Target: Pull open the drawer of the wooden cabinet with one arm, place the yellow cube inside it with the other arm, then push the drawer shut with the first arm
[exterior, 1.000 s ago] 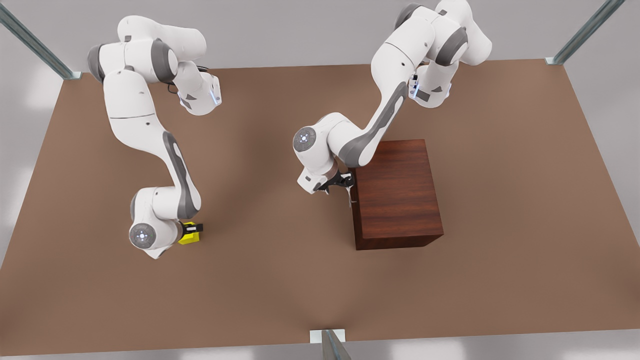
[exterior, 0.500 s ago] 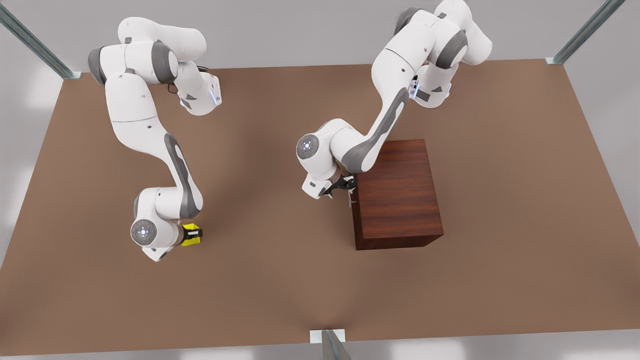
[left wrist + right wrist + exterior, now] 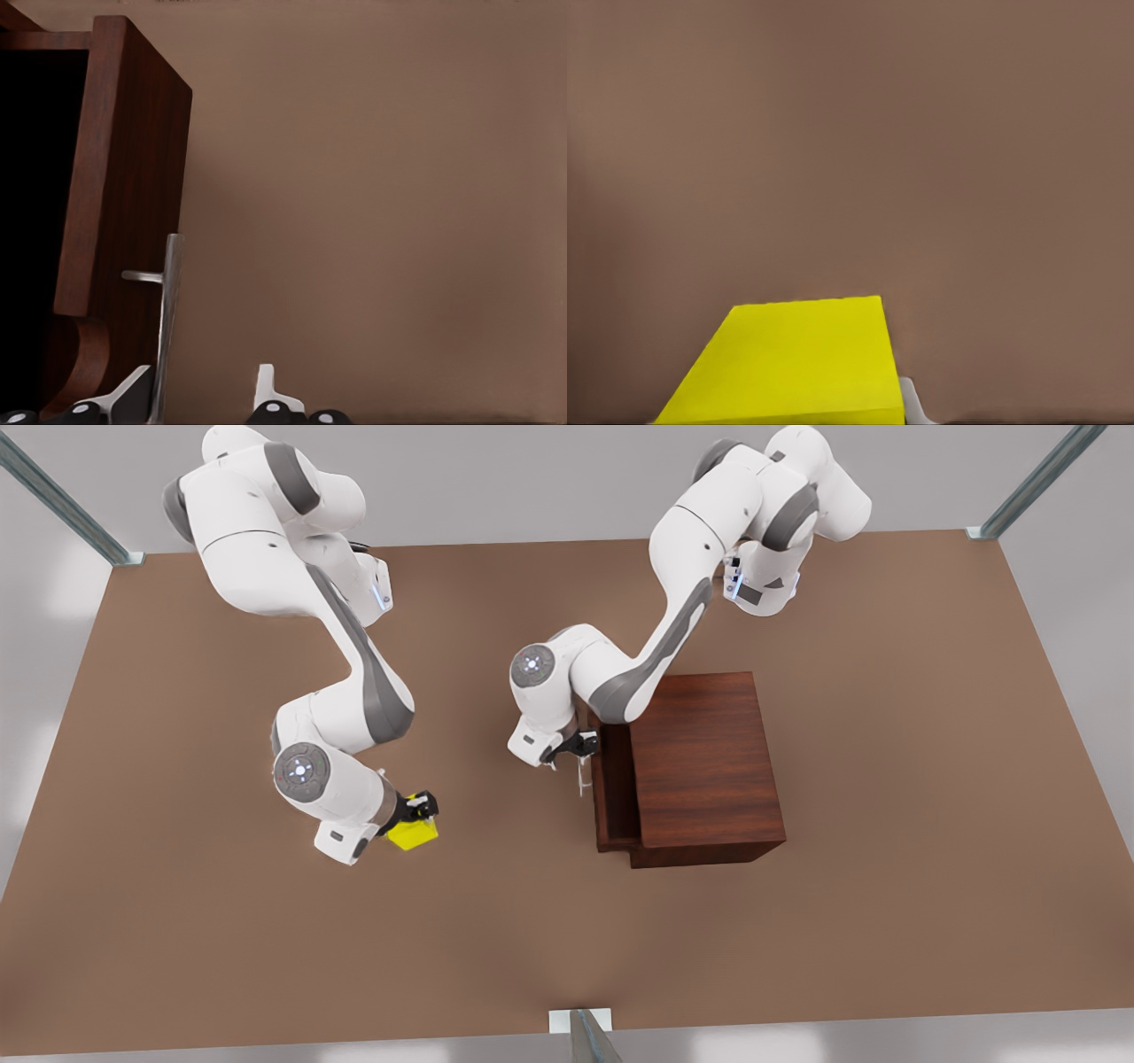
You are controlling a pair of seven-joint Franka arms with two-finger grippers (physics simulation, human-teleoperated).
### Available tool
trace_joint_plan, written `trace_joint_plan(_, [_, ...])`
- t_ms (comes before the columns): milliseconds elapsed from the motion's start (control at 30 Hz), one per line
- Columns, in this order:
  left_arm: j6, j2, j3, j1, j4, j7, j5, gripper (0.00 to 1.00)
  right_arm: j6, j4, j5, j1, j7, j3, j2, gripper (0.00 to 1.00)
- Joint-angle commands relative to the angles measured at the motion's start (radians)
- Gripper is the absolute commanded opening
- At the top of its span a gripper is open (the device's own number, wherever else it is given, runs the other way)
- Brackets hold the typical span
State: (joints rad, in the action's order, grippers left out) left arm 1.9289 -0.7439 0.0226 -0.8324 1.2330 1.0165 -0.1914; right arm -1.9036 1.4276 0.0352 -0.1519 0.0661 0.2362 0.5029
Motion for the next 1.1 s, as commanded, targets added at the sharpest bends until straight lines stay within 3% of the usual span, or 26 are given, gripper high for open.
trace_joint_plan(0, [0.067,-0.003,0.014,-0.008,-0.003,0.12,0.015,0.76,0.064,-0.001,-0.011,0.002,0.347,0.023,-0.003,0.61])
trace_joint_plan(500, [0.176,-0.068,0.059,-0.016,-0.112,0.163,0.015,0.76,0.064,0.034,-0.038,0.066,0.276,0.02,-0.024,0.61])
trace_joint_plan(600, [0.085,-0.04,0.068,-0.005,-0.119,0.159,0.023,0.99,0.063,0.031,-0.049,0.065,0.276,0.022,-0.024,0.61])
trace_joint_plan(700, [-0.174,0.081,0.068,0.15,-0.135,-0.139,0.228,1.0,0.061,-0.006,-0.054,0.051,0.302,0.057,-0.024,0.61])
trace_joint_plan(767, [-0.344,0.142,0.066,0.261,-0.135,-0.329,0.251,1.0,0.064,-0.035,-0.055,0.034,0.421,0.12,-0.024,0.61])
trace_joint_plan(833, [-0.517,0.189,0.063,0.421,-0.135,-0.639,0.25,1.0,0.095,-0.104,-0.112,-0.083,0.605,0.12,-0.02,0.61])
trace_joint_plan(933, [-0.602,0.227,0.057,0.631,-0.135,-0.912,0.244,1.0,0.106,-0.222,-0.149,-0.236,0.839,0.107,0.062,0.62])
trace_joint_plan(1067, [-0.63,0.236,0.0,0.684,-0.135,-0.903,0.242,1.0,0.097,-0.332,-0.149,-0.345,0.972,0.101,0.163,0.62])
